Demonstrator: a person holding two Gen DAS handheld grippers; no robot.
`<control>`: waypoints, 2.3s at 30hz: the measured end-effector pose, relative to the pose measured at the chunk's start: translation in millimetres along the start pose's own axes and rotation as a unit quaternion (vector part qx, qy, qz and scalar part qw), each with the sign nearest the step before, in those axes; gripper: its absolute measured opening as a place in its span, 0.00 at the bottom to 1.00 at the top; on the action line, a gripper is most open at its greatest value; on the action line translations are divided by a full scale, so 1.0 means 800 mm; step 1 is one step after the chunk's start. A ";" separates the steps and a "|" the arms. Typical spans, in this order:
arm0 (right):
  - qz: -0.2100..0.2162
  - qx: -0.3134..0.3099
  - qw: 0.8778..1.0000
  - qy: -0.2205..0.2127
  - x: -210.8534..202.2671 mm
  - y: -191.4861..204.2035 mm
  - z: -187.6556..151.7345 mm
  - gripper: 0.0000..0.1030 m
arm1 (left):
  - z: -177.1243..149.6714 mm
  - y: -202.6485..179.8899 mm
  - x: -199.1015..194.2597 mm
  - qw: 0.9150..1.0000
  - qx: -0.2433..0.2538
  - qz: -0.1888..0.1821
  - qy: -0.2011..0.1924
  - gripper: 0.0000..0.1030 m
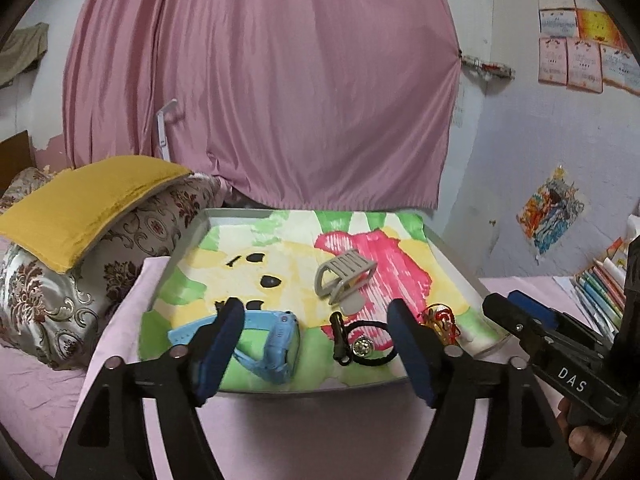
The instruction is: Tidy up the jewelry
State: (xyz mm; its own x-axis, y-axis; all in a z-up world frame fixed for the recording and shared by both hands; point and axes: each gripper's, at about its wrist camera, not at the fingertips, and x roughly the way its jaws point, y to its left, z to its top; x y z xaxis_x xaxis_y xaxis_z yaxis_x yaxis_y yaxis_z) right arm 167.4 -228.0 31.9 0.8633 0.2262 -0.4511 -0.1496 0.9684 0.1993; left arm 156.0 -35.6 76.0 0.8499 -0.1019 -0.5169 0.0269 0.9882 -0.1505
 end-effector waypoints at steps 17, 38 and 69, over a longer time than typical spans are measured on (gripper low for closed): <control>0.004 -0.017 0.998 -0.065 -0.069 0.019 -0.013 0.97 | -0.026 0.028 -0.057 0.999 -0.010 0.015 -0.046 0.99; -0.012 -0.029 0.997 -0.076 -0.132 0.036 -0.069 0.98 | -0.088 0.054 -0.118 0.997 -0.005 0.038 -0.066 0.99; -0.106 -0.059 0.984 -0.132 -0.154 0.033 -0.133 0.98 | -0.143 0.065 -0.128 0.992 -0.022 0.062 -0.110 0.99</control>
State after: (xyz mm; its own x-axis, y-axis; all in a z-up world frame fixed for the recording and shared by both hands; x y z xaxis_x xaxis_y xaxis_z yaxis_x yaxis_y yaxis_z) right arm 5.6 -219.0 0.4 0.9741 -0.0024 -0.2261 0.0063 0.9998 0.0166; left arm 10.0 13.2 24.5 0.9399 0.0531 -0.3374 -0.1042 0.9853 -0.1353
